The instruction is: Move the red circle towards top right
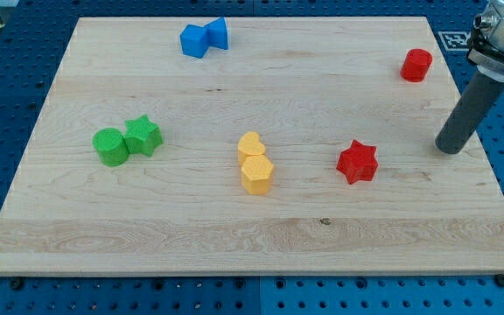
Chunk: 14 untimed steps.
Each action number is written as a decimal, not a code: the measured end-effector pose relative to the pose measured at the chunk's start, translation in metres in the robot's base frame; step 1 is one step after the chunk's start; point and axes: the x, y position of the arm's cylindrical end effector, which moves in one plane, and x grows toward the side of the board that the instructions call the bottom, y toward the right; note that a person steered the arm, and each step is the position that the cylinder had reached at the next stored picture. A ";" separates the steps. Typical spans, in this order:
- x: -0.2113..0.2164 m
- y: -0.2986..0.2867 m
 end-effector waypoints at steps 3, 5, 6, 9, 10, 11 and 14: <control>-0.066 -0.003; -0.105 -0.003; -0.124 -0.003; -0.164 -0.003; -0.164 -0.004; -0.162 -0.020; -0.188 -0.038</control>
